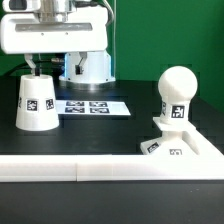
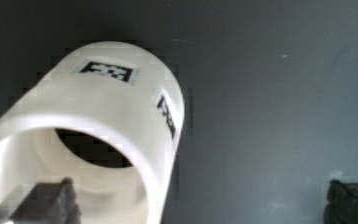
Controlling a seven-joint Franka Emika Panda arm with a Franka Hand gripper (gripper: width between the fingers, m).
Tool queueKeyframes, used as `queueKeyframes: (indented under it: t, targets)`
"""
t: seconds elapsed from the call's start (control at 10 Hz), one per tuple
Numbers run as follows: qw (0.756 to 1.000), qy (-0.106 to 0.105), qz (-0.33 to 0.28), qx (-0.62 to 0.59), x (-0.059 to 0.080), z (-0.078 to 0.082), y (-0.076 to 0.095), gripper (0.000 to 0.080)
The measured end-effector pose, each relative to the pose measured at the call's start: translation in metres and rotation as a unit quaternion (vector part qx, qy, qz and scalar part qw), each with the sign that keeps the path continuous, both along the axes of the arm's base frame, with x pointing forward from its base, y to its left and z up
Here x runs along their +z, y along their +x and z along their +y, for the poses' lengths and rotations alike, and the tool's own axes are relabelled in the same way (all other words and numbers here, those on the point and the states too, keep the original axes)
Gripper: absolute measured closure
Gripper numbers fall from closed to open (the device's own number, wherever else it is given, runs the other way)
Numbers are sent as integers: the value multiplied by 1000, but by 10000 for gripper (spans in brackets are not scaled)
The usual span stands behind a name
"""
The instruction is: Assemble lamp
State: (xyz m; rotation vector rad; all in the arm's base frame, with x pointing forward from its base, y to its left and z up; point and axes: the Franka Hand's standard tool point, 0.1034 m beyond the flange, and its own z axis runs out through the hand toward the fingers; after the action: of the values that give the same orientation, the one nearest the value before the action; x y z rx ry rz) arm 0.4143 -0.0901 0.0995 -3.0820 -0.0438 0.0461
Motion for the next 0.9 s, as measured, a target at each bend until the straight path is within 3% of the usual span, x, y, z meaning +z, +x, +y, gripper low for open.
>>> queueKeyframes:
  t: [0.4,0.7,0.9]
  targets:
    - [1000,0,6,1,-16,-4,-4,100]
    - [1000,-1,9,2,-20,-4,-6,113]
    - [1000,-2,8,5,-22,-5,-6,467]
